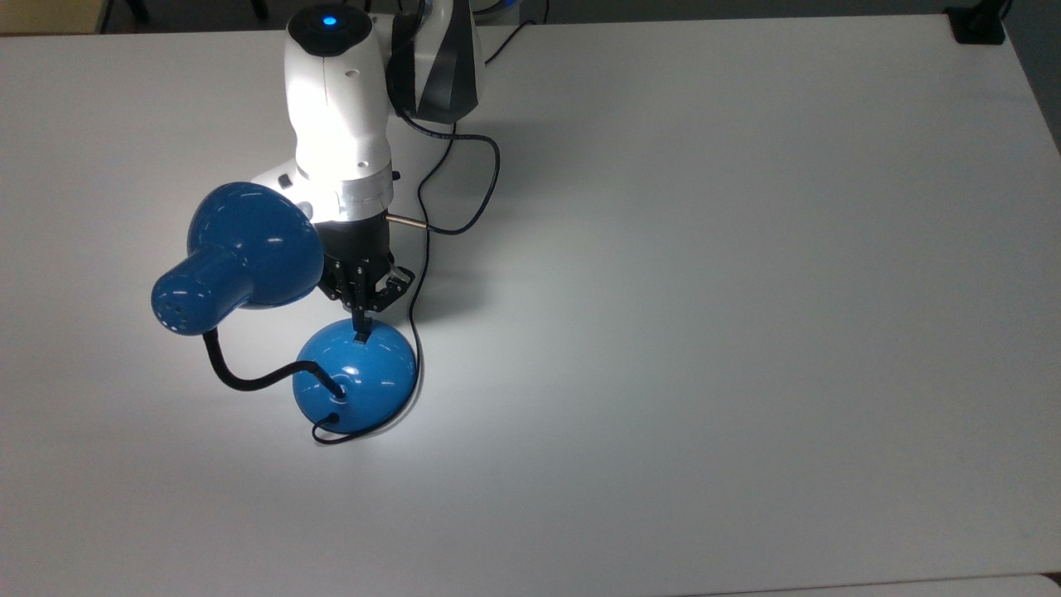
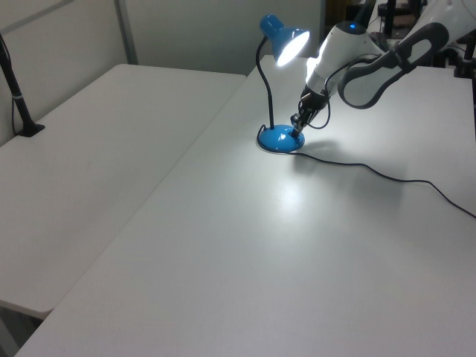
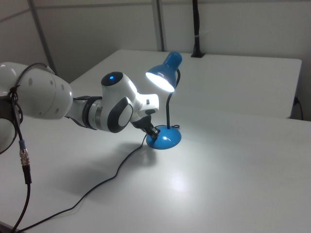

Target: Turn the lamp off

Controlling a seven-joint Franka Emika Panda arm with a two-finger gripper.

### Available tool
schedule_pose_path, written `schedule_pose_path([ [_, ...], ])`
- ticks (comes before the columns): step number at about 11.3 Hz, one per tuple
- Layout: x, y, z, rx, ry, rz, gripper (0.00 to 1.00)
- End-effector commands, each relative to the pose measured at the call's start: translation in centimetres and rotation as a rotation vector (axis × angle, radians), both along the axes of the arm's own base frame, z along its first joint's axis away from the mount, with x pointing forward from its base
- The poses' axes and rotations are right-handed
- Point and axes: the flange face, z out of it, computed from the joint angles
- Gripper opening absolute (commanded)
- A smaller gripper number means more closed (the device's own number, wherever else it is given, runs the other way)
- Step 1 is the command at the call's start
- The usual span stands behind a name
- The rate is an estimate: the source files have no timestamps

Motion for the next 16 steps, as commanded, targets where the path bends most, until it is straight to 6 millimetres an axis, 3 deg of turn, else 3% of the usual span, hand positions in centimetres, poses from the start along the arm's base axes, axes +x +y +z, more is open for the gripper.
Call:
schedule_pose_path([
  [1, -0.1, -0.1, -2.0, -0.011, 0.018, 0.010, 0.00],
  [3, -0.7, -0.1, -2.7, -0.011, 0.053, 0.005, 0.00],
  [5, -0.9, -0.1, -1.3, -0.014, 0.075, -0.005, 0.01],
  [7, -1.8, 1.2, 2.7, -0.037, 0.139, 0.001, 0.03],
  [12, -6.1, 11.4, 12.9, -0.142, 0.402, 0.179, 0.03],
  [14, -8.7, 13.9, 17.0, -0.172, 0.428, 0.269, 0.03],
  [16, -10.4, 14.4, 21.2, -0.172, 0.465, 0.324, 0.05],
])
